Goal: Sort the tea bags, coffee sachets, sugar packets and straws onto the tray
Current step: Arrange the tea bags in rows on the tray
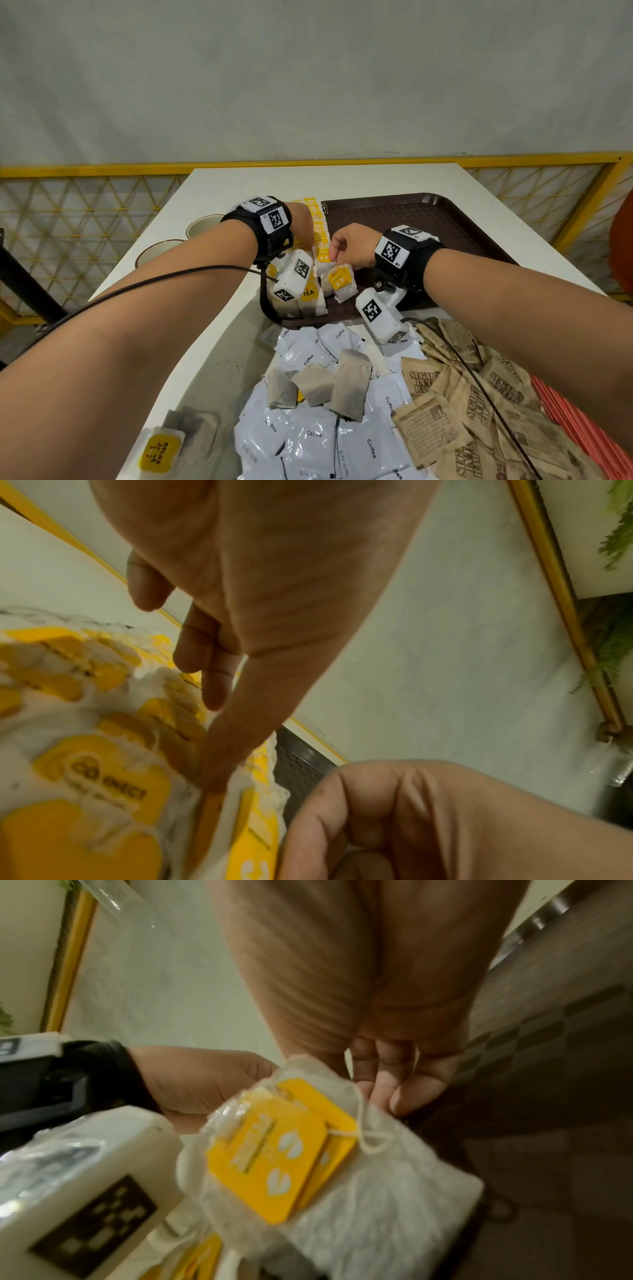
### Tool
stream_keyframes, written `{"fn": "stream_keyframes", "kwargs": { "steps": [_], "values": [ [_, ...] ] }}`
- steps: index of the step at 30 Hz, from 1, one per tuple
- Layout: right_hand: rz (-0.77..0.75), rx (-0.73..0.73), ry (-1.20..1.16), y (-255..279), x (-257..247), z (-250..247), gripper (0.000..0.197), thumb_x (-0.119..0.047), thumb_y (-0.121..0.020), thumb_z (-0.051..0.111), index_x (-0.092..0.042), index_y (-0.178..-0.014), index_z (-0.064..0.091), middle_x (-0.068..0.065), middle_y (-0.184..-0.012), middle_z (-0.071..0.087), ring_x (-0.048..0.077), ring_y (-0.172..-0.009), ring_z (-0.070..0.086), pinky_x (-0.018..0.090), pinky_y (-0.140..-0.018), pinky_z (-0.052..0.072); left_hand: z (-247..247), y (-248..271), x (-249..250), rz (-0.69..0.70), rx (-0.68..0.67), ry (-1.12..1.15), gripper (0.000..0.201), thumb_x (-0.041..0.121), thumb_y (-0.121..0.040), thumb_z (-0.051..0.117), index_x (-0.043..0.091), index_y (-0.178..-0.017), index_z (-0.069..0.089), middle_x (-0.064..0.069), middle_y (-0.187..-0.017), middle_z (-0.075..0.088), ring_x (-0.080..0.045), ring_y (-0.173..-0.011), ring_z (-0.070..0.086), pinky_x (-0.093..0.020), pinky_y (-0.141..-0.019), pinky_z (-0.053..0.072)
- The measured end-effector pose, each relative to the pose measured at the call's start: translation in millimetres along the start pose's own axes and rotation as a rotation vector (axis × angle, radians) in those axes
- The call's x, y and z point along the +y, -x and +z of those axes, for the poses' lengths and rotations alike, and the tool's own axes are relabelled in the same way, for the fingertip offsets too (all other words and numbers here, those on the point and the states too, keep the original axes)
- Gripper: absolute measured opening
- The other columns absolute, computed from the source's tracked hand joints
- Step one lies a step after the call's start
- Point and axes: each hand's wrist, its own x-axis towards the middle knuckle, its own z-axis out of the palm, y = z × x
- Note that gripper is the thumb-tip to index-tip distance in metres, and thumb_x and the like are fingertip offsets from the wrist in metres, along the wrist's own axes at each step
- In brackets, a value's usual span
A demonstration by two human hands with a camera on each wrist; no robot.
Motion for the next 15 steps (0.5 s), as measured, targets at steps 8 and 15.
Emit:
{"fn": "stream_keyframes", "kwargs": {
  "steps": [8, 15],
  "values": [
    [-0.009, -0.024, -0.050, -0.2, 0.5, -1.2, 0.022, 0.007, -0.079, 0.065, -0.014, -0.072, 0.060, 0.010, -0.069, 0.058, 0.014, -0.049, 0.050, 0.019, -0.043, 0.044, -1.2, -4.7, -2.5, -0.036, 0.033, -0.058, 0.040, 0.046, -0.086, 0.060, 0.009, -0.098, 0.069, -0.007, -0.102, 0.066, -0.024, -0.094, 0.062, -0.037, -0.088, 0.052],
    [-0.001, -0.050, -0.070, 0.8, 1.0, -3.8, 0.019, 0.000, -0.082, 0.069, -0.014, -0.073, 0.061, 0.004, -0.063, 0.060, 0.012, -0.049, 0.051, 0.019, -0.048, 0.045, 2.6, -2.1, 3.3, -0.056, 0.030, -0.047, 0.035, 0.046, -0.085, 0.058, 0.013, -0.085, 0.067, -0.006, -0.092, 0.060, -0.023, -0.080, 0.055, -0.034, -0.081, 0.050]
  ]
}}
